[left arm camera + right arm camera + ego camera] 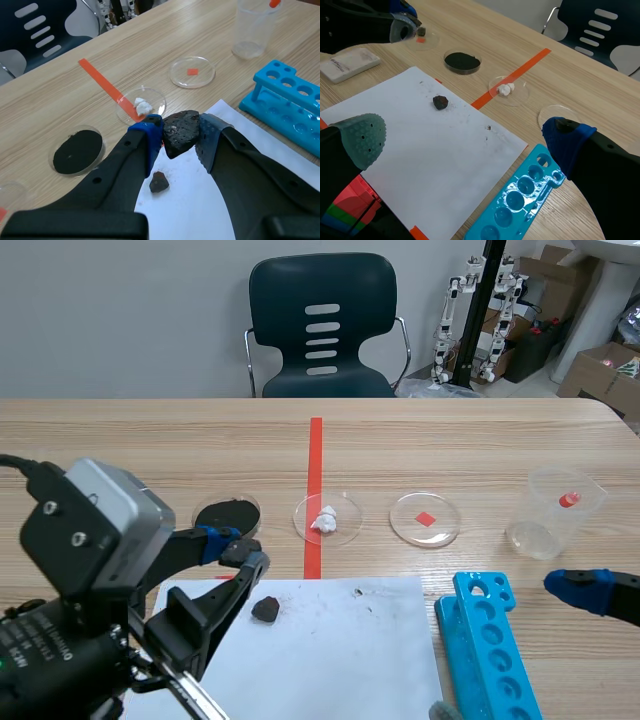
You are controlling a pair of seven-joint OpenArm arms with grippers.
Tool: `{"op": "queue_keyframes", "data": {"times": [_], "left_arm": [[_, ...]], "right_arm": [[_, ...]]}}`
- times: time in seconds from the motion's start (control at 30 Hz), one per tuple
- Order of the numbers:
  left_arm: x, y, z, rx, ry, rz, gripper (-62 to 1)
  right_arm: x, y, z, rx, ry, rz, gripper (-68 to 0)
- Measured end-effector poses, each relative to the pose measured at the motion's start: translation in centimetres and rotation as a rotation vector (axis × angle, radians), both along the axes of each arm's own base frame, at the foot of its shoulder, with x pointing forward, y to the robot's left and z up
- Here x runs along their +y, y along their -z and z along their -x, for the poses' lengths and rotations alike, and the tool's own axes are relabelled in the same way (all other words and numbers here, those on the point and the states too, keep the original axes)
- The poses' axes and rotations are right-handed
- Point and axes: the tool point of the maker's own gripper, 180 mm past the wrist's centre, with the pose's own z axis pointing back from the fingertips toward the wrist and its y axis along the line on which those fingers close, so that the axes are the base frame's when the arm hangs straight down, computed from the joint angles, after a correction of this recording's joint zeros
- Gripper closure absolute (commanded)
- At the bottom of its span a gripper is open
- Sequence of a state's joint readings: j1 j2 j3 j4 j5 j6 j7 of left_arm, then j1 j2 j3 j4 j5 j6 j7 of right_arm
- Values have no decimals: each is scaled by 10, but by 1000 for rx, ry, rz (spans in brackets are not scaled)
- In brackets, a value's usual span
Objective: Put the right mineral back
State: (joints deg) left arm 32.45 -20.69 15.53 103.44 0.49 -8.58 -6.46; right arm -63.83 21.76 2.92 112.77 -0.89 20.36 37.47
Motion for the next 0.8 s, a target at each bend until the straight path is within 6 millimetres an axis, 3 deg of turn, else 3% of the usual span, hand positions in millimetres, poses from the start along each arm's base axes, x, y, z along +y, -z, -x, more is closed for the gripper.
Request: {"op": "queue_keyframes", "data": {"times": [0.27, 0.63, 0.8], "left_arm": [[-19, 12, -10, 49, 4, 93, -40], [-36, 60, -20, 133, 25, 70, -40], [-50, 71, -20, 160, 39, 84, -40]], "right_arm": [[0, 0, 0, 0, 0, 0, -679], [0, 0, 0, 0, 0, 0, -679], [0, 0, 0, 0, 0, 0, -679]]}}
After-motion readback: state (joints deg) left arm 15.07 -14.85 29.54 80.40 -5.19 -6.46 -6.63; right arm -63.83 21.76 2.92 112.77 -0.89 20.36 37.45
